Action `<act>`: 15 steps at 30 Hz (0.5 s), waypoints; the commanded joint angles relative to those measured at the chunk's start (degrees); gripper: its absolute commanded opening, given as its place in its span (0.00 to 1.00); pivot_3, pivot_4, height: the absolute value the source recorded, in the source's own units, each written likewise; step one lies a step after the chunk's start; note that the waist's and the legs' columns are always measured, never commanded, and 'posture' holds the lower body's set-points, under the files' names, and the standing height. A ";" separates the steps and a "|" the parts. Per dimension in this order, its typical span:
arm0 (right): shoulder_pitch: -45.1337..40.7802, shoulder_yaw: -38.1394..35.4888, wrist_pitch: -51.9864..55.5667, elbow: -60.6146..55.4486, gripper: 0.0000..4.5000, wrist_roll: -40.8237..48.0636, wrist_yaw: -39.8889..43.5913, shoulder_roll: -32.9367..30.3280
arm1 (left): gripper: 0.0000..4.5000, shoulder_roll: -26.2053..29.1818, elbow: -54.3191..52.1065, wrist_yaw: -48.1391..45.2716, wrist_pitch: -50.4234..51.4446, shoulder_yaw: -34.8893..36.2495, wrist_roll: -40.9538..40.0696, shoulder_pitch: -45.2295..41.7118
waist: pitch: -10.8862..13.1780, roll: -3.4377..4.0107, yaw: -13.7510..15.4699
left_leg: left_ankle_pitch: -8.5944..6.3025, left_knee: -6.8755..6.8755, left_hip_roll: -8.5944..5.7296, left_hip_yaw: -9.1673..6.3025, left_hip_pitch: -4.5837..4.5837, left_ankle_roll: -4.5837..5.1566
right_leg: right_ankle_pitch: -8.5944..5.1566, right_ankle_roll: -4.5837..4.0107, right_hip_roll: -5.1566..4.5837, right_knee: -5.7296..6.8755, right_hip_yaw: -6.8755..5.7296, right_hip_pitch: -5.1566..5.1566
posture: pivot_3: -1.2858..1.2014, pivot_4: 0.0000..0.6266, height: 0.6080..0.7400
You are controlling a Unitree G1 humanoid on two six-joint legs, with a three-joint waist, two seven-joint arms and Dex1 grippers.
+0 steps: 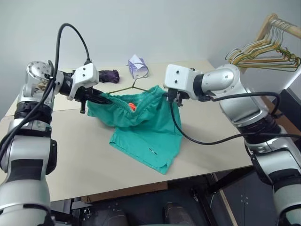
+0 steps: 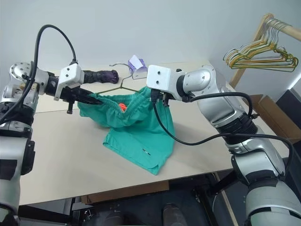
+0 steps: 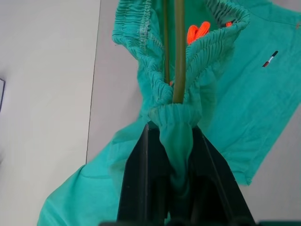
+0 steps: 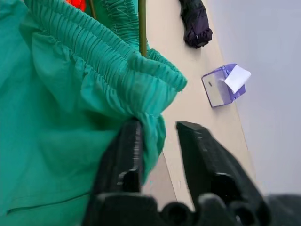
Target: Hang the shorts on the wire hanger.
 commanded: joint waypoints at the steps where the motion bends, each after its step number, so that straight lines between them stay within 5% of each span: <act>1: 1.07 -3.08 -2.03 -1.23 0.62 0.07 1.09 -0.59 | 0.02 0.37 -1.81 0.42 -0.03 1.78 -0.96 -1.23 | 0.00 0.00 0.03 | 0.00 0.00 0.00 0.00 0.00 0.00 | 0.00 0.00 0.00 0.00 0.00 0.00 | 0.50 0.00 1.00; 3: 1.46 -4.12 -0.45 -0.52 0.77 1.13 1.72 -0.07 | 0.02 0.52 -1.59 0.74 -0.38 1.72 -0.43 -1.30 | 0.00 0.00 0.10 | 0.00 0.00 0.00 0.00 0.00 0.00 | 0.00 0.00 0.00 -0.02 -0.01 0.02 | 0.50 0.00 1.00; 15: 1.57 -13.11 7.78 6.68 0.77 12.14 6.55 2.83 | 0.02 1.17 -2.60 -1.97 -0.95 1.88 -2.68 -1.32 | 0.00 0.00 -0.01 | 0.00 0.01 0.00 0.00 0.08 0.00 | 0.00 0.00 0.00 0.04 0.00 0.06 | 0.50 0.00 1.00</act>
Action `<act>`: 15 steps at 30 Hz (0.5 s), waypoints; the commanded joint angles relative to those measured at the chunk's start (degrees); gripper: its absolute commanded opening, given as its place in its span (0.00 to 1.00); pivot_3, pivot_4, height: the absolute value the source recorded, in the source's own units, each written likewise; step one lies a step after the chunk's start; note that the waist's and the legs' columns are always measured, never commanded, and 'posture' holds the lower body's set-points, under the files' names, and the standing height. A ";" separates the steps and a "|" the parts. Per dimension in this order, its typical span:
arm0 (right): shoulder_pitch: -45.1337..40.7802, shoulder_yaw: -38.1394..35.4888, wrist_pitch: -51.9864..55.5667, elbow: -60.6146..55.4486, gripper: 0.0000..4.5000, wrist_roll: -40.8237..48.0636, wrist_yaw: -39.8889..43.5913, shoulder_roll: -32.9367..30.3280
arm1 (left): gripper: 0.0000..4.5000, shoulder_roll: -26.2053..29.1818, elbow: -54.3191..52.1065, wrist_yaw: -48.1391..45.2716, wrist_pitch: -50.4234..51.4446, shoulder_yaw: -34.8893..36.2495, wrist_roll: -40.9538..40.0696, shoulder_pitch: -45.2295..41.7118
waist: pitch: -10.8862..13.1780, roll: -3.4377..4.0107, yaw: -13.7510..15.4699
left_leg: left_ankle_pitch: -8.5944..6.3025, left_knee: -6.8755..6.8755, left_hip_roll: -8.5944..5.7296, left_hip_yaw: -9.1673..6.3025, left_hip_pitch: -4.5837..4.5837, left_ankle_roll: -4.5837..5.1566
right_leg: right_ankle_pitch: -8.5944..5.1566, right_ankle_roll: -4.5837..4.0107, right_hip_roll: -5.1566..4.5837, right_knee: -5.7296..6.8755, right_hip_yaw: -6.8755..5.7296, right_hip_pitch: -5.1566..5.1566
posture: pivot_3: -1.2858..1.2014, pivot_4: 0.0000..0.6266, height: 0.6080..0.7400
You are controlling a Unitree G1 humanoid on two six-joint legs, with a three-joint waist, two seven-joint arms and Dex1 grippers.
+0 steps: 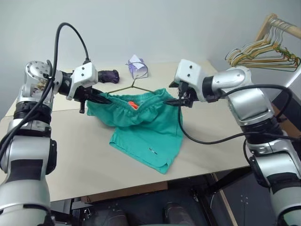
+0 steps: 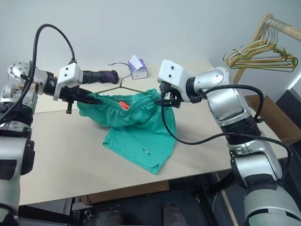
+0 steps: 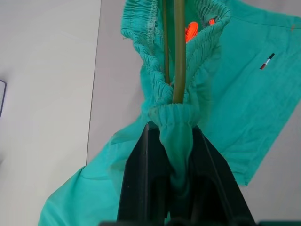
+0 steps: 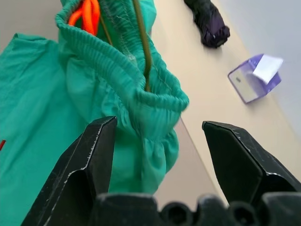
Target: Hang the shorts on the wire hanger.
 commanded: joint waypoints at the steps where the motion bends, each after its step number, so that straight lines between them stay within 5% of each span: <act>1: -1.87 -4.52 3.73 3.30 0.77 5.43 2.91 1.49 | 0.02 1.23 -2.89 -0.98 -0.68 0.91 -3.62 -1.12 | 0.00 0.00 -0.02 | 0.00 0.00 0.00 0.00 -0.02 0.00 | 0.00 0.00 0.00 -0.01 0.00 0.00 | 0.50 0.00 1.00; 9: -2.12 -4.79 4.91 6.42 0.77 8.38 5.98 2.57 | 0.02 2.87 -4.99 -1.00 -0.28 -1.07 -7.11 -0.01 | 0.00 0.00 0.12 | 0.00 0.00 0.00 -0.01 -0.03 0.00 | 0.00 0.00 -0.01 -0.01 0.00 0.00 | 0.51 0.00 1.00; 15: -2.25 -5.33 3.99 6.96 0.42 9.19 6.00 3.56 | 0.02 3.89 -6.49 -1.00 0.42 -2.89 -9.76 0.96 | 0.00 0.00 0.17 | 0.00 0.00 0.00 -0.01 -0.03 0.00 | 0.00 0.00 0.00 0.00 0.00 -0.01 | 0.51 0.00 1.00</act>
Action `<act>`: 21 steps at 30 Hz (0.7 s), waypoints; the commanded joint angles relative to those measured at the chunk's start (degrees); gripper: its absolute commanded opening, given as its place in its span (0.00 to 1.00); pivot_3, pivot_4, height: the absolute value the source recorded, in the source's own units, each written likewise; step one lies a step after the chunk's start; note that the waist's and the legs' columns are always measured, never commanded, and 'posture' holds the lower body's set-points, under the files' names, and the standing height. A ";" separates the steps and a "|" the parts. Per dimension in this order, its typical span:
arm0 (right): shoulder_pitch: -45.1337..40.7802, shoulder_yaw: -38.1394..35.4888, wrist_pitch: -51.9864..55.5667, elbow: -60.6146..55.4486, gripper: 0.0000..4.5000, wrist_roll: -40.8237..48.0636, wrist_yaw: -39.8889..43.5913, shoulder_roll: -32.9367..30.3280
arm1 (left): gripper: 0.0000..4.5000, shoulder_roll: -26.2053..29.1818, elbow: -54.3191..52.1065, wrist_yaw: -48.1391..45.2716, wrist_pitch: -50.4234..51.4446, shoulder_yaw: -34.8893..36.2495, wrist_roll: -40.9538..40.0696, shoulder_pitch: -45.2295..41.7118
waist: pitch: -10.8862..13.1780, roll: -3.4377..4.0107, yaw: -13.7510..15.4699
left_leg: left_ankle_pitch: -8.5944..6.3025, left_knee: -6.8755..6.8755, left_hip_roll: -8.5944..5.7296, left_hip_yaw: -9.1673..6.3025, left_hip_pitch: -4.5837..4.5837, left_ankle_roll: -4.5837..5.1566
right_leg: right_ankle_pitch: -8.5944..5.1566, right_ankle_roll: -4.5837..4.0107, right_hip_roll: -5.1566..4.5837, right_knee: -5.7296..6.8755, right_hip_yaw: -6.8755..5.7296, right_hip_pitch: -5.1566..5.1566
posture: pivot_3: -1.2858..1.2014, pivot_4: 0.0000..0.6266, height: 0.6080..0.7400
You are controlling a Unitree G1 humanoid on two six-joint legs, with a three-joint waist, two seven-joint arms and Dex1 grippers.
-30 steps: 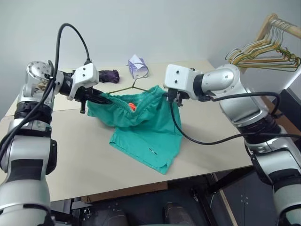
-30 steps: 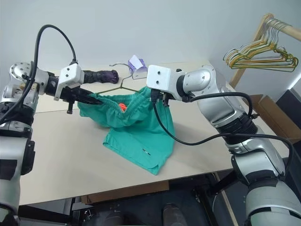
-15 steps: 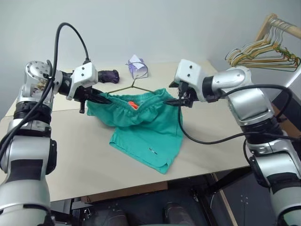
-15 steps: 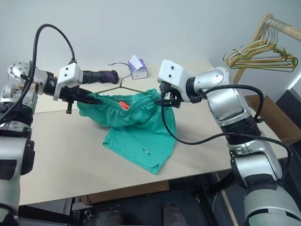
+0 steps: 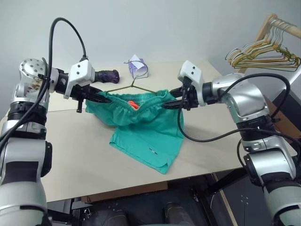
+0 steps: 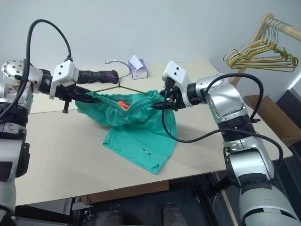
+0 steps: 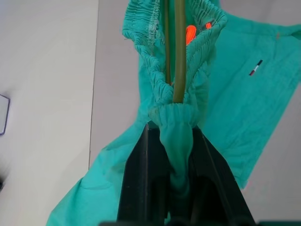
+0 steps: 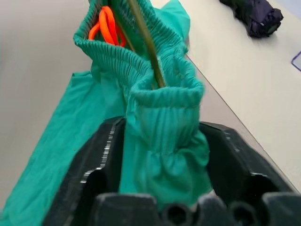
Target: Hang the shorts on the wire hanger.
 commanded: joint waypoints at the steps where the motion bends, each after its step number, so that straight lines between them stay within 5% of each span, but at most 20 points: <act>1: -1.99 -1.83 -1.25 -0.71 0.35 0.74 0.13 0.10 | 0.02 0.97 -2.29 -0.21 0.61 -0.02 -3.32 -0.77 | 0.00 0.00 0.10 | 0.00 0.00 0.00 0.00 0.00 0.00 | 0.00 0.00 0.00 0.00 0.00 0.00 | 0.51 0.00 1.00; 6: -0.52 -1.56 -3.16 -2.02 0.03 0.46 0.59 -0.01 | 0.02 1.09 -2.45 -0.21 1.19 -0.96 -5.20 -1.16 | 0.00 0.00 0.17 | 0.00 0.00 0.00 0.00 -0.02 0.00 | 0.00 0.00 0.00 -0.01 0.00 -0.01 | 0.51 0.00 1.00; 12: 1.45 -1.74 -5.40 -4.42 0.02 0.73 1.38 -0.51 | 0.02 -0.98 2.34 0.52 0.01 1.58 -3.26 -2.71 | 0.00 0.00 0.21 | 0.00 0.00 0.00 0.00 -0.01 0.00 | 0.00 0.00 0.00 -0.01 -0.01 0.01 | 0.50 0.00 1.00; 21: 4.33 -3.56 -2.37 -7.64 0.00 1.68 -0.51 -1.75 | 0.63 -2.84 9.31 6.62 -4.67 5.06 0.77 -4.14 | 0.00 0.00 0.10 | 0.00 0.01 0.00 0.00 0.00 0.00 | 0.00 0.00 0.00 -0.01 -0.01 0.00 | 0.50 0.00 1.00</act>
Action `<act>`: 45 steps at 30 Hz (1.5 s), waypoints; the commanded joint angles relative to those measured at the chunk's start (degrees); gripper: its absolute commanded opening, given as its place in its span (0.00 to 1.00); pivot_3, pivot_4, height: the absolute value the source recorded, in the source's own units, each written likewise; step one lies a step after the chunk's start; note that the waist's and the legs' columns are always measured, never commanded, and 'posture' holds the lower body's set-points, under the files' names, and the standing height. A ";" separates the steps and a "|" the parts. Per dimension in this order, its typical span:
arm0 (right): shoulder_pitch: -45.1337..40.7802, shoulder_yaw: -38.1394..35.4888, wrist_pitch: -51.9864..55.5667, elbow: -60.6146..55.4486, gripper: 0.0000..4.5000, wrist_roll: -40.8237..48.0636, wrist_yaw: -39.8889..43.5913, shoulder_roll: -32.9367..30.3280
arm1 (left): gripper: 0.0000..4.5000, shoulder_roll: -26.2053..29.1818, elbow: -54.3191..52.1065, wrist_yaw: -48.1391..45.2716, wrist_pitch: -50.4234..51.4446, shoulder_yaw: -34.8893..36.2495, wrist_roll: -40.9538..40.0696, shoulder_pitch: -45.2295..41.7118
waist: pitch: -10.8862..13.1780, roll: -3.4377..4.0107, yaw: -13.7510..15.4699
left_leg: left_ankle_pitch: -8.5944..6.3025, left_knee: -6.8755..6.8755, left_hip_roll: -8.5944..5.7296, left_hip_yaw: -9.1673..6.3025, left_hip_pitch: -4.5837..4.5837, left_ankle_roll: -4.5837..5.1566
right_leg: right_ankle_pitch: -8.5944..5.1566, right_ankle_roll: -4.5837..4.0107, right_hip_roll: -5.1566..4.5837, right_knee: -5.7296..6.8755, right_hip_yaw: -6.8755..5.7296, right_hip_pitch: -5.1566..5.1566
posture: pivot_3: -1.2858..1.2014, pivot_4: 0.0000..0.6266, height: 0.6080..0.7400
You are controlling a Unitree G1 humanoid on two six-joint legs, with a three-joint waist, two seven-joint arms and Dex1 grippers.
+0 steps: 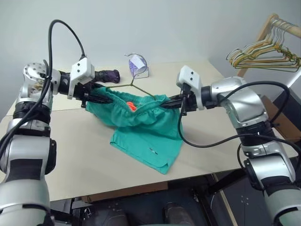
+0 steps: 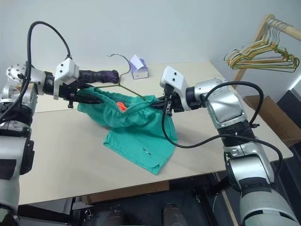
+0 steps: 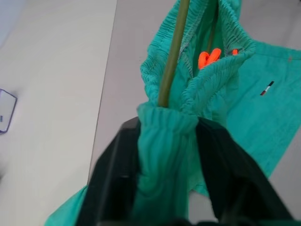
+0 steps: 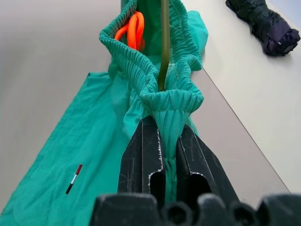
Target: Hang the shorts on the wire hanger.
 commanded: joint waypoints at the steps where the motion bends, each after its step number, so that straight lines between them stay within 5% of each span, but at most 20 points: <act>1: 0.88 -3.65 2.09 -2.97 0.00 1.66 -1.65 -1.35 | 0.70 0.36 1.84 4.67 -3.95 2.74 1.49 -1.81 | 0.00 0.00 0.01 | 0.00 0.00 0.00 0.00 0.00 0.00 | 0.00 0.00 0.00 0.01 0.00 0.00 | 0.50 0.00 1.00; 6: 4.23 -5.69 6.79 -5.80 0.00 1.90 -5.14 -2.61 | 0.99 0.72 4.88 8.96 -5.54 7.40 0.19 -4.15 | 0.00 0.00 0.00 | 0.00 0.00 0.00 -0.01 -0.04 0.00 | 0.00 0.00 0.00 -0.01 -0.02 -0.01 | 0.49 0.00 1.00; 12: 6.97 -10.83 23.42 -13.35 0.00 0.38 -18.42 -3.83 | 0.99 -1.81 2.69 12.31 -0.14 16.02 -6.30 -4.92 | 0.00 0.00 0.04 | 0.00 0.00 0.00 -0.01 -0.03 0.00 | 0.00 0.00 -0.02 0.00 -0.03 0.00 | 0.48 0.00 1.00; 22: 10.39 -25.30 53.56 -24.83 0.00 -5.69 -40.43 -1.82 | 0.99 -6.41 -20.62 12.68 11.24 18.96 -13.97 12.23 | -0.03 0.04 -0.25 | 0.00 0.00 -0.01 -0.01 -0.03 0.00 | 0.00 0.00 -0.03 0.03 0.01 0.00 | 0.47 0.00 1.00; 30: 11.10 -38.81 52.44 -16.11 0.00 -14.70 -55.17 -0.82 | 0.99 -7.86 -36.25 18.53 19.77 19.17 -17.00 21.00 | -0.05 0.07 -0.54 | 0.00 0.01 -0.05 0.01 0.12 0.00 | 0.00 0.00 -0.05 0.01 0.07 0.14 | 0.46 0.00 1.00; 45: -11.81 -56.38 35.99 4.25 0.00 -22.79 -83.85 2.06 | 0.99 -6.92 -51.76 22.32 27.38 20.21 -22.40 26.08 | -0.09 0.63 -3.64 | 0.00 -0.11 -0.07 0.03 0.25 0.01 | 0.00 0.00 -0.06 -0.02 0.20 0.20 | 0.47 0.00 1.00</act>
